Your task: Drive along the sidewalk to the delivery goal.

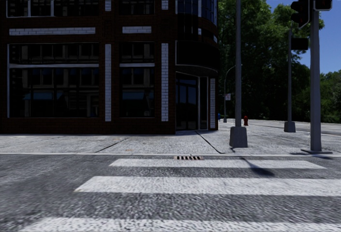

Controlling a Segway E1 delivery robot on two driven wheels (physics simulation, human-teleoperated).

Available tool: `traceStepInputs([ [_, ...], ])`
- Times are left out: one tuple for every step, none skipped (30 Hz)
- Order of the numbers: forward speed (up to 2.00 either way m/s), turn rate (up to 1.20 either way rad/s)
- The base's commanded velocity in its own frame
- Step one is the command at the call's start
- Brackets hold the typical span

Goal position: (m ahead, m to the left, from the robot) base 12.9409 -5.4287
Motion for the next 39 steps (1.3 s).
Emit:
traceStepInputs([
  [2.0, 0.0],
  [2.0, 0.0],
  [2.0, 0.0],
  [2.0, 0.0],
  [2.0, 0.0],
  [2.0, 0.0],
  [2.0, 0.0],
  [2.0, 0.0],
  [2.0, 0.0],
  [2.0, 0.0],
  [2.0, 0.0],
  [2.0, 0.0],
  [2.0, 0.0],
  [2.0, 0.0],
  [2.0, 0.0],
  [2.0, 0.0],
  [2.0, 0.0],
  [2.0, 0.0],
  [2.0, 0.0],
  [2.0, 0.0],
  [2.0, 0.0],
  [2.0, 0.0],
  [2.0, 0.0],
  [2.0, 0.0],
  [2.0, 0.0],
  [2.0, 0.0],
  [2.0, 0.0],
  [2.0, 0.0],
  [1.96, 0.0],
  [1.94, 0.0],
  [1.92, 0.0],
  [1.92, 0.0],
  [1.9, 0.0],
  [1.89, 0.0],
  [1.88, 0.0],
  [1.87, 0.0],
  [1.87, 0.0],
  [1.87, 0.0],
  [1.87, 0.0],
])
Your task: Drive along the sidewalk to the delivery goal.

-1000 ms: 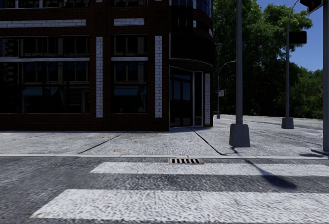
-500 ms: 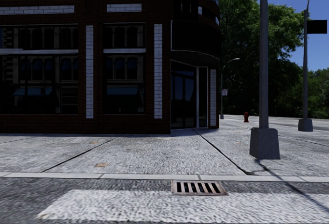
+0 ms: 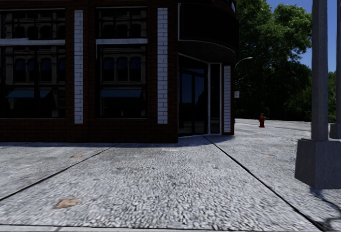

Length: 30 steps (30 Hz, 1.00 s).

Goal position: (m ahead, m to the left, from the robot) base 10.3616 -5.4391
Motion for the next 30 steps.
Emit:
traceStepInputs([
  [1.87, 0.0],
  [1.87, 0.0],
  [1.87, 0.0],
  [1.87, 0.0],
  [1.87, 0.0],
  [1.87, 0.0],
  [1.87, -0.16],
  [1.87, -0.28],
  [1.87, -0.31],
  [1.87, -0.31],
  [1.87, -0.32],
  [1.87, -0.32],
  [1.87, -0.32],
  [1.87, -0.32],
  [1.86, -0.36],
  [1.86, -0.53],
  [1.86, -0.53],
  [1.86, -0.67],
  [1.86, -0.72],
  [1.86, -0.74],
  [1.86, -0.78],
  [1.86, -0.8],
  [1.86, -0.8],
  [1.86, -0.8],
  [1.86, -0.8],
  [1.86, -0.8],
  [1.86, -0.8],
  [1.86, -0.8],
  [1.86, -0.8],
  [1.86, -0.8],
])
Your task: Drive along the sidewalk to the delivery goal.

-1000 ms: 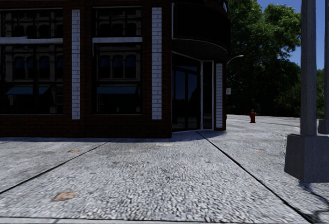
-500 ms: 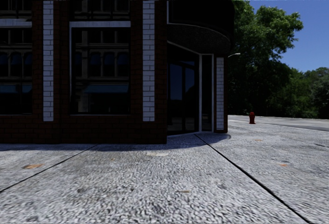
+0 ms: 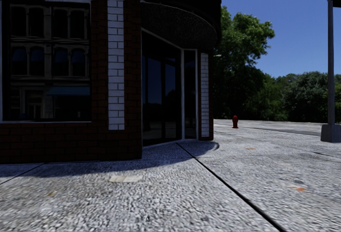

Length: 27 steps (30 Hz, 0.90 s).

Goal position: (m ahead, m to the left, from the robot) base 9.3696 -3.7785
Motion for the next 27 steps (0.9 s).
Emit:
traceStepInputs([
  [1.86, -0.81],
  [1.86, -0.81],
  [1.86, -0.81],
  [1.86, -0.81],
  [1.86, -0.81],
  [1.86, -0.81],
  [1.86, -0.81],
  [1.86, -0.81],
  [1.86, -0.81],
  [1.86, -0.81],
  [1.86, -0.81],
  [1.86, -0.81],
  [1.86, -0.81],
  [1.86, -0.81],
  [1.86, -0.81],
  [1.86, -0.81],
  [1.86, -0.81],
  [1.86, -0.81],
  [1.86, -0.81],
  [1.86, -0.81],
  [1.86, -0.81],
  [1.86, -0.81],
  [1.86, -0.81],
  [1.86, -0.81],
  [1.86, -0.81],
  [1.86, -0.79],
  [1.86, -0.33],
])
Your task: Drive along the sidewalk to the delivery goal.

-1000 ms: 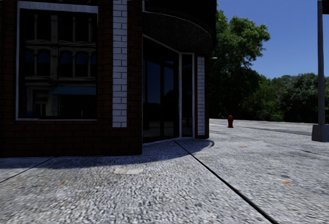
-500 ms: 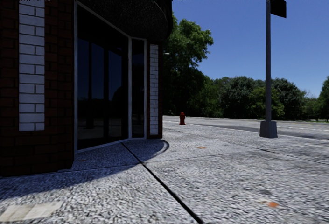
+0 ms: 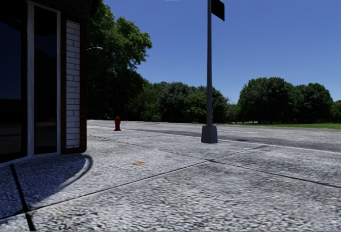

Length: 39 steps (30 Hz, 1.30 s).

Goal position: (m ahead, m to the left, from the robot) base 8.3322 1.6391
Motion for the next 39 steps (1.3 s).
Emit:
traceStepInputs([
  [1.86, -0.01],
  [1.86, -0.01],
  [1.86, 0.0],
  [1.86, 0.0],
  [1.86, 0.0],
  [1.86, 0.0],
  [1.86, 0.0],
  [1.86, 0.0],
  [1.86, 0.0],
  [1.86, 0.0],
  [1.86, 0.0],
  [1.86, 0.0],
  [1.86, 0.0],
  [1.86, 0.0],
  [1.86, 0.0],
  [1.86, 0.0],
  [1.86, 0.0],
  [1.86, 0.0],
  [1.86, 0.0],
  [1.86, 0.0],
  [1.86, 0.0],
  [1.86, 0.0],
  [1.86, 0.0],
  [1.86, 0.0],
  [1.86, 0.0],
  [1.86, 0.0],
  [1.86, 0.0],
  [1.86, 0.0],
  [1.86, 0.0],
  [1.86, 0.0],
  [1.86, 0.0],
  [1.86, 0.0],
  [1.87, 0.0],
  [1.87, 0.0],
  [1.87, 0.0],
  [1.87, 0.0],
  [1.87, 0.0],
  [1.87, 0.0],
  [1.87, 0.0],
])
